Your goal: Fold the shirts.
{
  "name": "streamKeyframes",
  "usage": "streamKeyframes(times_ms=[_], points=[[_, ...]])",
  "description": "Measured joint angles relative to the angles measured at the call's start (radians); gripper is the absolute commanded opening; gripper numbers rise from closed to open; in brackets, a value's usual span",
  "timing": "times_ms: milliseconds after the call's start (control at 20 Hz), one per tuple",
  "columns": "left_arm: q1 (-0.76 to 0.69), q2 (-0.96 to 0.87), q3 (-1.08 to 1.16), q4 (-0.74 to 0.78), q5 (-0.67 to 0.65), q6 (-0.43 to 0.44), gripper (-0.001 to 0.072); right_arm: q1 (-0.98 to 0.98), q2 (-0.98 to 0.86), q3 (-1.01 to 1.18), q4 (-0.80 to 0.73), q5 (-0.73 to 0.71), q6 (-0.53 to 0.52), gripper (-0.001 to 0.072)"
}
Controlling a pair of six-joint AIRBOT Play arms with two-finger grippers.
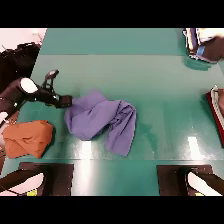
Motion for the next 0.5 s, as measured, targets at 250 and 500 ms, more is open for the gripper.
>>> streamKeyframes(times_ms=[250, 500], points=[[0.0, 0.0, 0.138, 0.005, -0.023, 0.002, 0.003, 0.017, 0.1, -0.521, -0.052, -0.071, 0.057, 0.0382], [0.0, -0.001, 0.168, 0.007, -0.024, 0.002, 0.003, 0.139, 0.084, -0.917, 0.163, -0.217, -0.011, 0.0386]])
